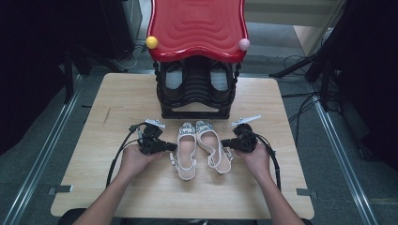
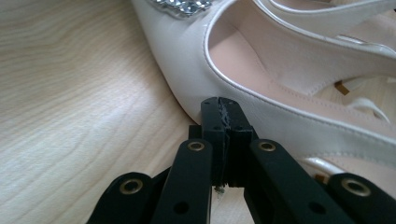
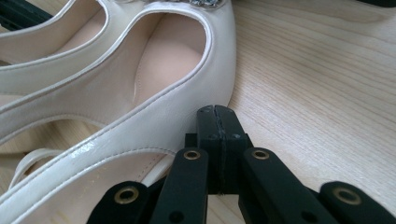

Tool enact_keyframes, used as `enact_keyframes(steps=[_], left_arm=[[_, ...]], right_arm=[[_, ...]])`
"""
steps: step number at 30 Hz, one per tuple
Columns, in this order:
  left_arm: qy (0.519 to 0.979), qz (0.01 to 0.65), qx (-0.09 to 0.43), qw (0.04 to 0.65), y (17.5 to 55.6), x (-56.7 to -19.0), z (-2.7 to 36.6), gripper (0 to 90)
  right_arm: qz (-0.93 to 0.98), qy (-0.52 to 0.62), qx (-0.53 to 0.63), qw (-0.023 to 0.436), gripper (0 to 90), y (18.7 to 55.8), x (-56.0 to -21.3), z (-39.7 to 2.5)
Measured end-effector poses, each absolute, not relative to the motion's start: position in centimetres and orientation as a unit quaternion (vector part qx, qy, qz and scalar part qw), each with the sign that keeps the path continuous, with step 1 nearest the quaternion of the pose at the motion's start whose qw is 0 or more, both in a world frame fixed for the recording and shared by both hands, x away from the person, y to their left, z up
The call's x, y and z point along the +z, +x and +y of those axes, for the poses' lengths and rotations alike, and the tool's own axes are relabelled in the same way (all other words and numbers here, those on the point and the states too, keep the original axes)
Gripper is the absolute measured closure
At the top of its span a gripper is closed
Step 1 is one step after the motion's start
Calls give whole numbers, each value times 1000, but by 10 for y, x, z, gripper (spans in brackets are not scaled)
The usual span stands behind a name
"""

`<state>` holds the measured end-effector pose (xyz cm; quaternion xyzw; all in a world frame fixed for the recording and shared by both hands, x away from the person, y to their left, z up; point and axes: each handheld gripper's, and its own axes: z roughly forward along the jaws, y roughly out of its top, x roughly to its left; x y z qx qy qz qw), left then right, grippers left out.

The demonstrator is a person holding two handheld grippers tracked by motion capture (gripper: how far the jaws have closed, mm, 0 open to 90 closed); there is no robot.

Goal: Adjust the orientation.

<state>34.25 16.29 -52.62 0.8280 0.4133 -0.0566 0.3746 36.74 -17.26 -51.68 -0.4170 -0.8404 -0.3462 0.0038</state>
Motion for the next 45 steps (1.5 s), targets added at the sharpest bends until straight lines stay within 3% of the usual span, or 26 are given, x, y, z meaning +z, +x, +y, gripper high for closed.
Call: enact_keyframes(steps=[23,30,38,45], left_arm=[[830,395,-71,388,324,-526,143,900],[815,407,-59,408,323,-513,160,757],[821,415,-38,390,321,-509,177,611],[811,428,-35,397,321,-507,190,567]], right_arm=[[-834,-424,-354,5,884,371,-514,-172],[-828,-425,-366,0,804,371,-505,-175],[-818,-421,-392,-13,746,369,-492,-175],[-815,-419,-400,-19,721,366,-486,-171]])
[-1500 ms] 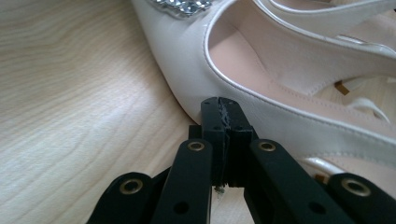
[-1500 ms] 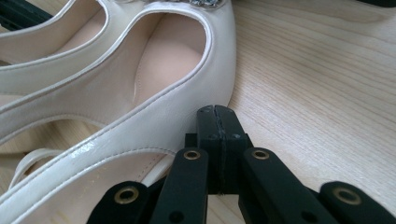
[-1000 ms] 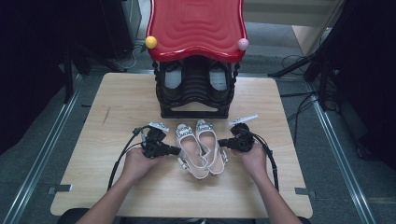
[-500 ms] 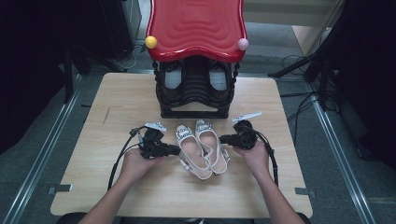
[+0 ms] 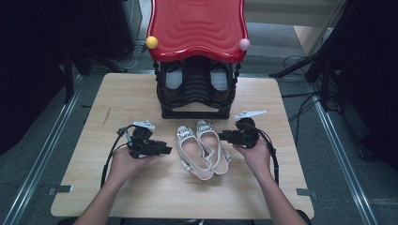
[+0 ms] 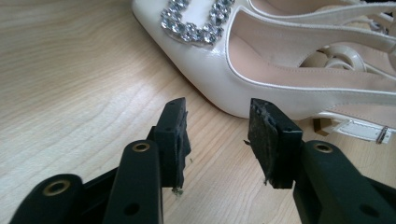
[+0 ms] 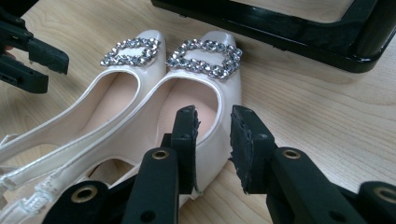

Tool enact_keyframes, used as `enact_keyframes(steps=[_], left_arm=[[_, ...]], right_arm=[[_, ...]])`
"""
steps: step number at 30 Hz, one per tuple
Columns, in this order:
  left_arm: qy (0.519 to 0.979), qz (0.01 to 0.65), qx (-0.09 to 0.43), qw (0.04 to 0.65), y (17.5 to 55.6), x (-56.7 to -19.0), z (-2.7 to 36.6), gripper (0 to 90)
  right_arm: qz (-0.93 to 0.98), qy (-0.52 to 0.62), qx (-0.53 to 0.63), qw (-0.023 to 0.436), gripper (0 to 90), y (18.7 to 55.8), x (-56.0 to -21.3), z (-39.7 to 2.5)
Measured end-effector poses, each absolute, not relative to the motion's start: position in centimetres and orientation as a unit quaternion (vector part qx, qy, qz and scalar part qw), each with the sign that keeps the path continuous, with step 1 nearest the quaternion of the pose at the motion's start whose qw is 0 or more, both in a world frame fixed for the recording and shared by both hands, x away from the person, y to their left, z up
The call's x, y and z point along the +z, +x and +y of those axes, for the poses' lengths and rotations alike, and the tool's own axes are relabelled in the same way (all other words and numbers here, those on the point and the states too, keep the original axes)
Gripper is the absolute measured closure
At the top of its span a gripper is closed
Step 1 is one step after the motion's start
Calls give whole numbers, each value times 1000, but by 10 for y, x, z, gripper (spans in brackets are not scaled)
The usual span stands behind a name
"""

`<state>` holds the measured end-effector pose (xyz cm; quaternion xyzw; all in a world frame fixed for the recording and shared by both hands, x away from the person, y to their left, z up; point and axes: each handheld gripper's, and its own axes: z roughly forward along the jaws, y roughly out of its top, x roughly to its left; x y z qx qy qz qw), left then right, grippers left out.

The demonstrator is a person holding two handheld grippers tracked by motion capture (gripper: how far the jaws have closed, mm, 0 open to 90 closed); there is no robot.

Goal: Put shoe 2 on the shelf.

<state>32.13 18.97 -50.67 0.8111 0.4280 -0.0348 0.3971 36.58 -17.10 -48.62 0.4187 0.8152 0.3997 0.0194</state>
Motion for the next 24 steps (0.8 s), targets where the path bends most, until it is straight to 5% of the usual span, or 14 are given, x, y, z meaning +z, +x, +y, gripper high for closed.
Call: enact_keyframes(steps=[24], left_arm=[[808,435,-20,398,324,-503,204,519]], right_arm=[[820,409,400,10,667,351,-473,-145]])
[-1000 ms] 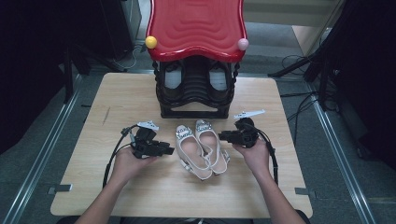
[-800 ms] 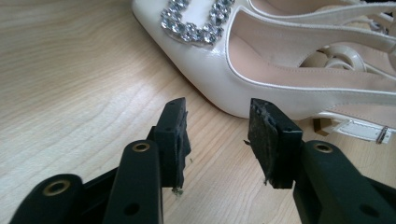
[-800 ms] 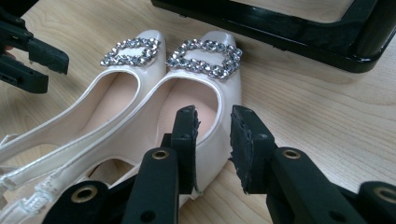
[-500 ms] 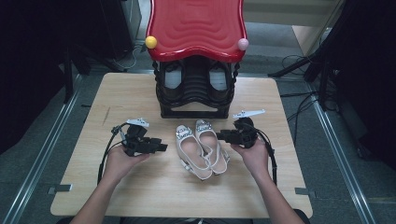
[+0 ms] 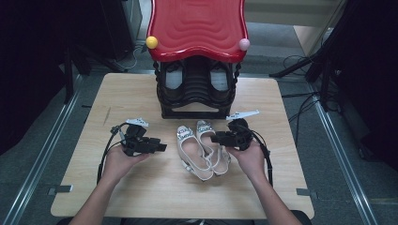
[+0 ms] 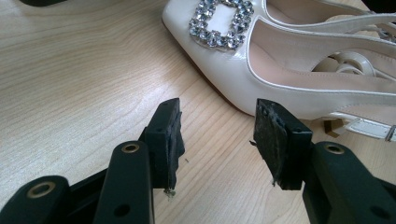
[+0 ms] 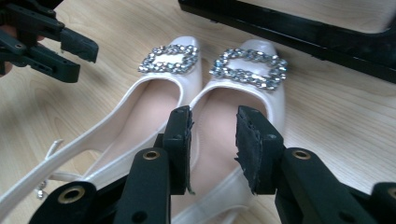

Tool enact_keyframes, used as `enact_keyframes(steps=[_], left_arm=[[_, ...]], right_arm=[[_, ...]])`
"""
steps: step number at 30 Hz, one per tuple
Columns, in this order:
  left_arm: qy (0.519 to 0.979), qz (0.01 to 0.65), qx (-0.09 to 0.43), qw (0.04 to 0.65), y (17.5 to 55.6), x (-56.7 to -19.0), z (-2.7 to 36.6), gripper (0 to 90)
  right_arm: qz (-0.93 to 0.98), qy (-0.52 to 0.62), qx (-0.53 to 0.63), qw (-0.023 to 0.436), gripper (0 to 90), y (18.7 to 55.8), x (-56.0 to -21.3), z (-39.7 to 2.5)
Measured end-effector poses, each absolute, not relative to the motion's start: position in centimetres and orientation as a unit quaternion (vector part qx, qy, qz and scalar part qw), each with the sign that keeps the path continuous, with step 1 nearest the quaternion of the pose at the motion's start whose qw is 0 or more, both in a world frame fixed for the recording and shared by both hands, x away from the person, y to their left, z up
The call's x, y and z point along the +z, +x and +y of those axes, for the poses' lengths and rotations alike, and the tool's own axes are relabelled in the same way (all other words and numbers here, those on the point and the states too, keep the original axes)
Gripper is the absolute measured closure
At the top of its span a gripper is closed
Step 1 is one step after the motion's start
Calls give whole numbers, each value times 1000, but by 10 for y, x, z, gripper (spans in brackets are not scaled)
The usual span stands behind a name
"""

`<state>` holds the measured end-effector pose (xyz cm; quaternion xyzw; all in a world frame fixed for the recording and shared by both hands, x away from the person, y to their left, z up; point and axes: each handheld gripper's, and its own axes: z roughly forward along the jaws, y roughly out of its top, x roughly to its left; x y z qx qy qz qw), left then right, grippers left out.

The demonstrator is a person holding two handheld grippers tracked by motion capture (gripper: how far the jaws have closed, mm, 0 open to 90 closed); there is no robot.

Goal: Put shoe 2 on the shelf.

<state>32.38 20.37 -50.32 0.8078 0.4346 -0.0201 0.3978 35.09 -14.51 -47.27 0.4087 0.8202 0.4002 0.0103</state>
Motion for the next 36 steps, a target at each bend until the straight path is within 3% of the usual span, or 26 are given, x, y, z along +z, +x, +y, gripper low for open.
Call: enact_keyframes(steps=[21,34,36], left_arm=[[812,418,-23,407,335,-500,192,522],[817,414,-21,400,340,-499,191,524],[818,413,-20,400,340,-498,191,525]], right_arm=[[871,388,302,-17,628,347,-475,-91],[880,412,235,-39,652,348,-481,-88],[888,403,221,-20,675,347,-484,-84]])
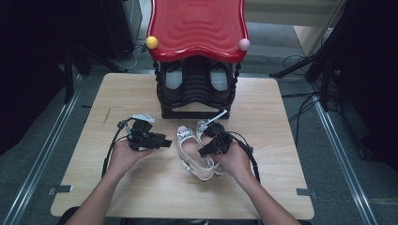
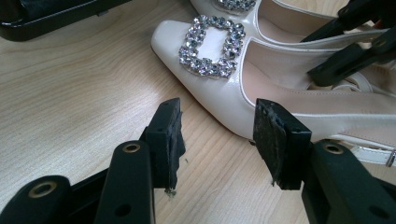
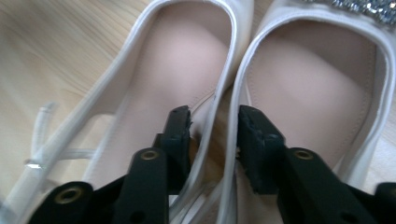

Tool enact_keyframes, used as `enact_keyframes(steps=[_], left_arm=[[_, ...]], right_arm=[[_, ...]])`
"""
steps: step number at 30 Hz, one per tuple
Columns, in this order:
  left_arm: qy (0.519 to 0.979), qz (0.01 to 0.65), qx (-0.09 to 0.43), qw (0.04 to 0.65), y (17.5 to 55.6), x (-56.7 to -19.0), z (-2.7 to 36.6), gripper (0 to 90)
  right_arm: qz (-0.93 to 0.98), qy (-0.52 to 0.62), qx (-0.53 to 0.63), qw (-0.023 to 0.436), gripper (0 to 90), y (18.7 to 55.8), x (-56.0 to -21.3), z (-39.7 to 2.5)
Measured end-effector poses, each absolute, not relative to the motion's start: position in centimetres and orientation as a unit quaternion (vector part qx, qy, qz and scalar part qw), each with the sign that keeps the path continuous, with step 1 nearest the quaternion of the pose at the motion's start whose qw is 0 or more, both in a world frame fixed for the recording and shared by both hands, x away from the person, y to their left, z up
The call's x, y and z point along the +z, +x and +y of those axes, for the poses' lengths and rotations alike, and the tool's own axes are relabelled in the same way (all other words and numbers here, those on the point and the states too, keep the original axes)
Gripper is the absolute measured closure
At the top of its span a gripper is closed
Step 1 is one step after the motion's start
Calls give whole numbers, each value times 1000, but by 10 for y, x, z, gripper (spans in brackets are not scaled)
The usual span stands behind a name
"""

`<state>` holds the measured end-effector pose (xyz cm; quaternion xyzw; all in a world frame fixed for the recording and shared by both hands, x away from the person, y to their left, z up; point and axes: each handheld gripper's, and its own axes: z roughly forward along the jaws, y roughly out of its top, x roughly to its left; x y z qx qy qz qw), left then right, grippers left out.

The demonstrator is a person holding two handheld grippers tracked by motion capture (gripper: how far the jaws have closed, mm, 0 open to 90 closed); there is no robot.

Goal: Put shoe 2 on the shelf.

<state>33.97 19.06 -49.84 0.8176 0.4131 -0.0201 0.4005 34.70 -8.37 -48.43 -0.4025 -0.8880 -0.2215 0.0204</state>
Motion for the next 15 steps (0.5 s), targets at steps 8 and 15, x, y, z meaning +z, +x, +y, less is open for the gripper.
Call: enact_keyframes(steps=[8,15], left_arm=[[815,419,-18,399,340,-498,192,509],[814,421,-9,400,338,-497,195,496]], right_arm=[[-896,-396,-199,24,722,351,-484,-78],[-895,-402,-187,44,839,359,-482,-79]])
